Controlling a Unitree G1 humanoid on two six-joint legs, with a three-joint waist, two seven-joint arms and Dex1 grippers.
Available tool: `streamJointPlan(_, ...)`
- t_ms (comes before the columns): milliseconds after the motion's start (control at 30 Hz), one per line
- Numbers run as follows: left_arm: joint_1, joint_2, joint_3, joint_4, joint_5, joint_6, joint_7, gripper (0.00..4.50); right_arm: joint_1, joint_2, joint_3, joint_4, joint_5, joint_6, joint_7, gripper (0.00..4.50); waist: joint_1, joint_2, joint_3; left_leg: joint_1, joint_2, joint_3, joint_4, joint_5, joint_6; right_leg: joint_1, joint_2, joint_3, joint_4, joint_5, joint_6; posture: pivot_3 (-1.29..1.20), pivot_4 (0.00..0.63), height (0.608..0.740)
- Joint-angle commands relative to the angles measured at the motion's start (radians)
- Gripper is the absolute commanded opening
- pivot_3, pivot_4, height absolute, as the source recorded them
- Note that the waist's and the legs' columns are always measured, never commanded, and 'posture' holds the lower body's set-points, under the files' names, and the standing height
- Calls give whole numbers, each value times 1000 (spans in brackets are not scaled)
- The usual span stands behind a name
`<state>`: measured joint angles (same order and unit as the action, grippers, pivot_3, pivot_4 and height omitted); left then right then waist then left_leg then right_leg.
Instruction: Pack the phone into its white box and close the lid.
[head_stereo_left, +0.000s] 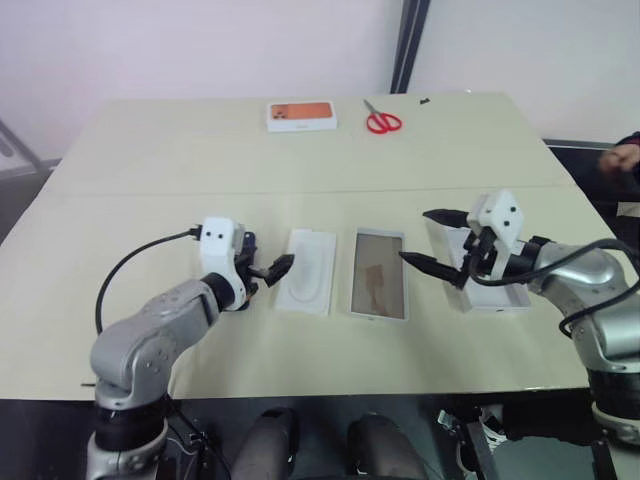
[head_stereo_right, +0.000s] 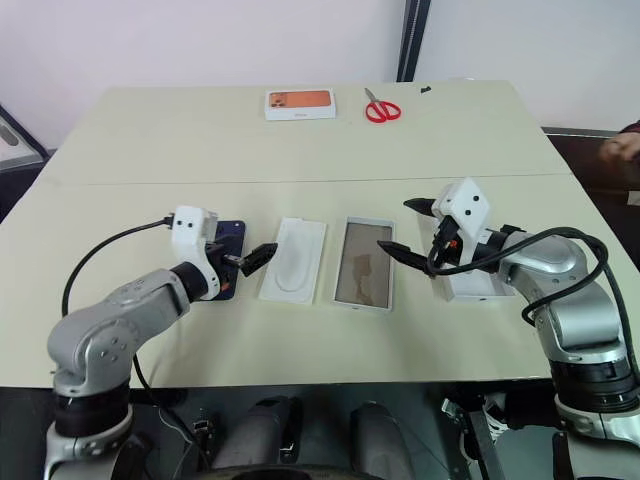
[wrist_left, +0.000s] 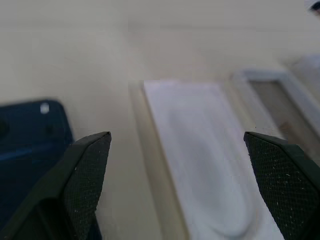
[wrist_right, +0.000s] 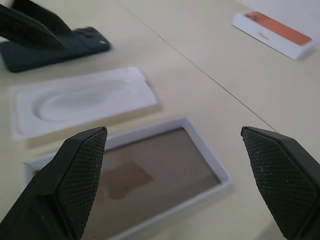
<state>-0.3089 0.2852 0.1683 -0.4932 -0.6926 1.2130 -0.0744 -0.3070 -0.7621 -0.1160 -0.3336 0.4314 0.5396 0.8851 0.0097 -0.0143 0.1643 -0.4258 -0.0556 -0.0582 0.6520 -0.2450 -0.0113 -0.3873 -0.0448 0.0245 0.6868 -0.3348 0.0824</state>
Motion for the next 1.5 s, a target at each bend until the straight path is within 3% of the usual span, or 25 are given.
streamJointPlan(33,-86,-49,58,50,-25,148,60,4472,-15,10,20,-64,26,8,-3,4500,1,0,0,0,0,0,0,0,0,0,0,0,0,0,0,0,150,740)
streamJointPlan(233,-194,-120,94,124,-32,353,48,4472,-20,32,39,-73,29,6,-12,4500,3,-1,0,0,0,0,1,1,-2,0,0,0,0,0,0,0,150,740)
streamJointPlan(367,-213,-133,96,155,-18,401,29,4472,-11,35,42,-86,33,6,-18,4500,2,0,0,0,0,0,1,2,-4,0,0,0,0,0,0,0,150,740)
streamJointPlan(467,-219,-131,100,169,0,401,22,3659,1,40,45,-97,31,3,-25,4500,2,0,0,0,0,0,1,3,-5,0,0,0,0,0,0,0,150,740)
streamJointPlan(700,-222,-124,108,184,49,387,2,80,29,47,45,-125,34,7,-49,4500,2,0,0,0,0,0,1,3,-5,0,0,0,0,0,0,0,150,740)
streamJointPlan(800,-224,-130,140,187,70,379,7,26,42,46,43,-135,37,12,-56,4500,2,0,0,0,0,0,1,3,-5,0,0,0,0,0,0,0,150,740)
streamJointPlan(1033,-275,-237,461,170,19,393,-1,26,81,1,105,-147,-15,15,-38,4500,2,-1,0,0,0,0,0,3,-5,0,0,0,0,0,0,0,150,740)
streamJointPlan(1267,-283,-265,513,149,-65,401,0,26,109,-56,260,-153,-109,-62,62,4500,3,-2,1,0,0,0,1,3,-5,0,0,0,0,0,0,0,150,740)
streamJointPlan(1367,-275,-267,502,147,-86,401,15,0,106,-73,341,-125,-194,-98,74,3238,2,-2,1,0,0,0,1,3,-5,0,0,0,0,0,0,0,150,740)
streamJointPlan(1500,-255,-267,495,137,-118,401,31,0,104,-74,405,-73,-292,-155,69,1147,2,-2,1,0,0,0,1,3,-6,0,0,0,0,0,0,0,150,740)
